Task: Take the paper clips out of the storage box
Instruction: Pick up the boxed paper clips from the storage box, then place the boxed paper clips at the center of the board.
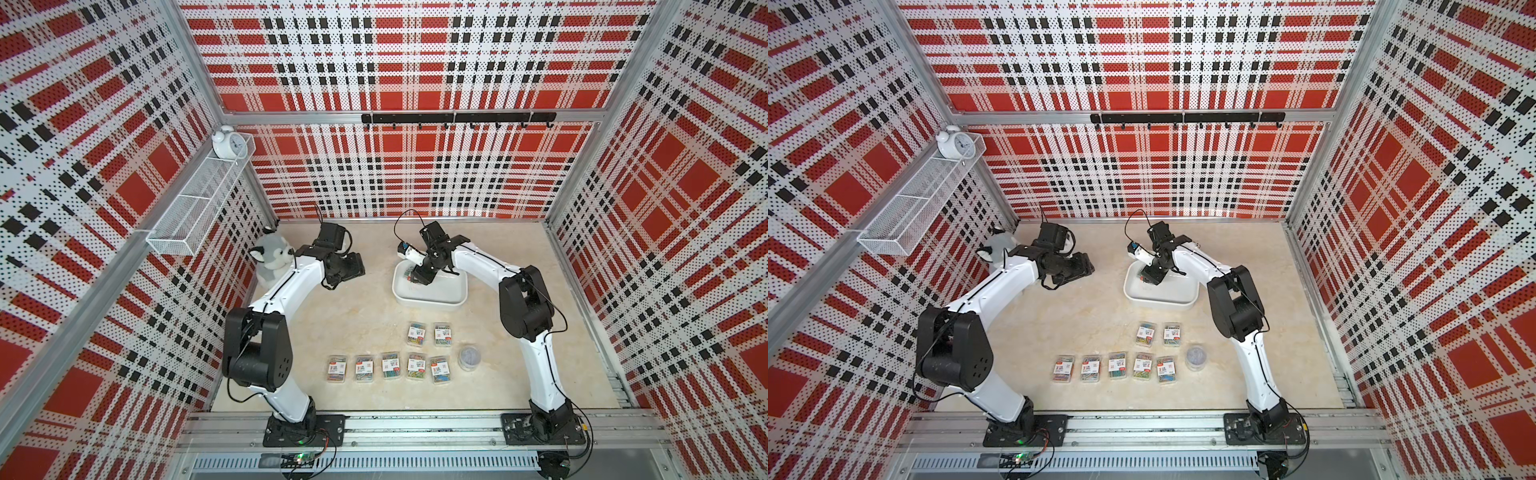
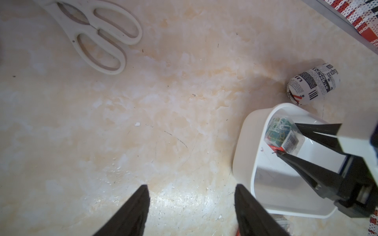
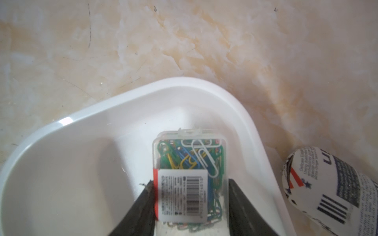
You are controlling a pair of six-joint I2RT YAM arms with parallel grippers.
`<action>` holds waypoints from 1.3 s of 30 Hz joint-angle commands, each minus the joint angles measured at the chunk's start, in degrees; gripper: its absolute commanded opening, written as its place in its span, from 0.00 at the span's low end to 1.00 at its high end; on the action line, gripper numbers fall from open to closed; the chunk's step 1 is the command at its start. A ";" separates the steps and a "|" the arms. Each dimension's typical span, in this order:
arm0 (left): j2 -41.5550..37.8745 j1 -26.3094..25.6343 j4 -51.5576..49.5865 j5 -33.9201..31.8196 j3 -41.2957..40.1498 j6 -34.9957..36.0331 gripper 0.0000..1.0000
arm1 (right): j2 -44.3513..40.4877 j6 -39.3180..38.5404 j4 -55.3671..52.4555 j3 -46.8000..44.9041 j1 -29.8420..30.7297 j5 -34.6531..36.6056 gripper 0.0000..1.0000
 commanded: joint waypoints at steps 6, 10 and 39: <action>-2.74 0.14 5.38 2.12 -0.46 -0.73 0.69 | -5.36 6.80 0.26 -2.21 -1.49 -10.75 0.34; -5.54 0.44 10.19 4.72 -2.35 -2.12 0.69 | -7.19 10.25 1.37 -4.00 -2.37 -14.94 0.34; -16.46 -2.63 40.89 15.93 -16.06 -16.97 0.71 | -27.30 64.23 53.29 -31.66 -9.74 -37.53 0.36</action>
